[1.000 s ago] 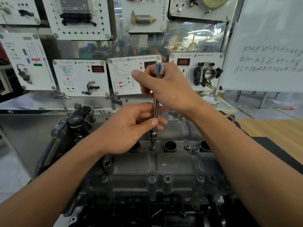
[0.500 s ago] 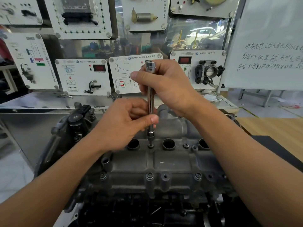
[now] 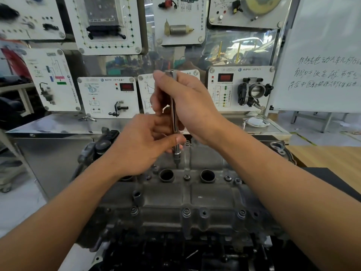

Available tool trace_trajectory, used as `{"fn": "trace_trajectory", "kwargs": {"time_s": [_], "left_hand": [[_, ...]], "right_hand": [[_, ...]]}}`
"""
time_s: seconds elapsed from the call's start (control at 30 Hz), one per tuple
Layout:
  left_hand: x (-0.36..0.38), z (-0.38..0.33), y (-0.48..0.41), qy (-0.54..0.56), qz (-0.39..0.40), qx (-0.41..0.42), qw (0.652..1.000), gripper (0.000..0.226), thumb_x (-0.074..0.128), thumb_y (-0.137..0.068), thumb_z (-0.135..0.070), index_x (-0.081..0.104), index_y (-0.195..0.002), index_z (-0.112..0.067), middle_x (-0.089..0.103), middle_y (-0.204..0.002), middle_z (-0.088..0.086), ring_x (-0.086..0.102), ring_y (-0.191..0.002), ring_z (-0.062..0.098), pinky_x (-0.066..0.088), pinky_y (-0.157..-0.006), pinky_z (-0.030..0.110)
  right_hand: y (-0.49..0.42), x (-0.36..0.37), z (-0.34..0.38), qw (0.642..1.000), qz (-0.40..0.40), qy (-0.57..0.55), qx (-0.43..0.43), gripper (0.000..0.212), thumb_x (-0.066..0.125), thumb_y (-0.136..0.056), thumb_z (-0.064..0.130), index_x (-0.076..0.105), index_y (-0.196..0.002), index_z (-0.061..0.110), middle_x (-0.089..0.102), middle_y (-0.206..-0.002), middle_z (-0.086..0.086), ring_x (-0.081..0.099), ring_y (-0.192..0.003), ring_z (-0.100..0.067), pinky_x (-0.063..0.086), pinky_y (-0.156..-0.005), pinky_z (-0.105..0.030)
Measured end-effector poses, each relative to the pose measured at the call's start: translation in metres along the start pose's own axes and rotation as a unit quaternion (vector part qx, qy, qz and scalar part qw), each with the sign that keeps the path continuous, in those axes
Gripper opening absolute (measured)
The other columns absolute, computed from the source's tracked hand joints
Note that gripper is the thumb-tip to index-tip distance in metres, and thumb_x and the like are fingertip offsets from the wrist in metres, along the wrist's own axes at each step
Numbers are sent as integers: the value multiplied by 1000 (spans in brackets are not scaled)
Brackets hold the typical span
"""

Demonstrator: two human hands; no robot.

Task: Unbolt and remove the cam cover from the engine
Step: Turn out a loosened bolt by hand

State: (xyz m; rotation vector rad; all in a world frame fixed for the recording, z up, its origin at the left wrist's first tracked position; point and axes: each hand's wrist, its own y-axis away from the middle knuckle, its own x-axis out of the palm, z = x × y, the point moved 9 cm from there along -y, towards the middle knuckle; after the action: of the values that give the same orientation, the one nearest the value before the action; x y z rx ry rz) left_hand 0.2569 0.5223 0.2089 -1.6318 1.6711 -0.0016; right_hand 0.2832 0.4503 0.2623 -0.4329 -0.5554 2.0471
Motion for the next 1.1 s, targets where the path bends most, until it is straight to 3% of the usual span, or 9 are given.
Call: {"fn": "trace_trajectory", "kwargs": {"time_s": [0.13, 0.23, 0.37, 0.47, 0.7, 0.8, 0.97, 1.1], "left_hand": [[-48, 4, 11, -44, -73, -25, 996, 14, 77, -84, -15, 73, -98, -13, 78, -82, -5, 74, -74, 9, 57, -66, 15], [-62, 13, 27, -113, -105, -50, 987, 9, 79, -82, -18, 72, -87, -20, 76, -74, -12, 71, -66, 2, 53, -61, 11], [-55, 28, 39, -131, -110, -79, 982, 10, 78, -82, -19, 72, -89, -16, 76, -74, -2, 73, -69, 20, 59, -73, 46], [-53, 32, 38, -109, -117, -76, 984, 18, 78, -82, -23, 69, -91, -10, 75, -72, 3, 70, -68, 37, 58, -69, 54], [-54, 37, 39, -79, -128, -78, 986, 20, 80, -78, -31, 71, -90, -19, 76, -75, -2, 72, -68, 32, 59, -69, 57], [-54, 35, 41, -58, -131, -77, 987, 29, 78, -73, -38, 71, -92, -17, 77, -76, -6, 74, -69, 27, 60, -70, 56], [-49, 36, 41, -54, -125, -82, 987, 19, 79, -78, -27, 71, -93, -18, 77, -77, -8, 75, -69, 18, 62, -71, 53], [-49, 32, 41, -55, -128, -80, 987, 27, 77, -73, -35, 71, -92, -18, 77, -77, -8, 75, -69, 14, 62, -72, 50]], "right_hand": [[-14, 34, 10, 1000, 11, -11, 8, 30, 53, -101, 26, 54, -76, 10, 58, -59, -3, 52, -56, -15, 47, -55, -24], [-16, 56, -5, 999, 6, 2, 33, 37, 53, -100, 31, 49, -68, 13, 46, -58, -3, 41, -57, -20, 41, -58, -32], [-12, 66, -26, 998, 1, -14, 57, 40, 48, -101, 38, 47, -73, 10, 33, -57, -5, 32, -63, -26, 32, -66, -39], [-13, 63, -29, 998, 3, -27, 64, 45, 47, -101, 37, 41, -64, 12, 32, -52, -2, 29, -56, -24, 31, -63, -38], [-15, 62, -28, 997, 16, -50, 63, 47, 47, -101, 33, 37, -59, 16, 32, -49, 3, 30, -49, -14, 32, -54, -29], [-16, 65, -25, 997, 20, -53, 55, 47, 47, -101, 33, 37, -59, 17, 31, -49, 2, 28, -50, -15, 28, -53, -31], [-14, 64, -26, 996, 15, -70, 62, 45, 46, -102, 31, 35, -60, 16, 27, -52, 0, 25, -50, -15, 25, -53, -31], [-14, 63, -25, 995, 10, -73, 60, 45, 45, -102, 29, 35, -60, 16, 27, -51, 0, 25, -49, -15, 25, -53, -31]]}}
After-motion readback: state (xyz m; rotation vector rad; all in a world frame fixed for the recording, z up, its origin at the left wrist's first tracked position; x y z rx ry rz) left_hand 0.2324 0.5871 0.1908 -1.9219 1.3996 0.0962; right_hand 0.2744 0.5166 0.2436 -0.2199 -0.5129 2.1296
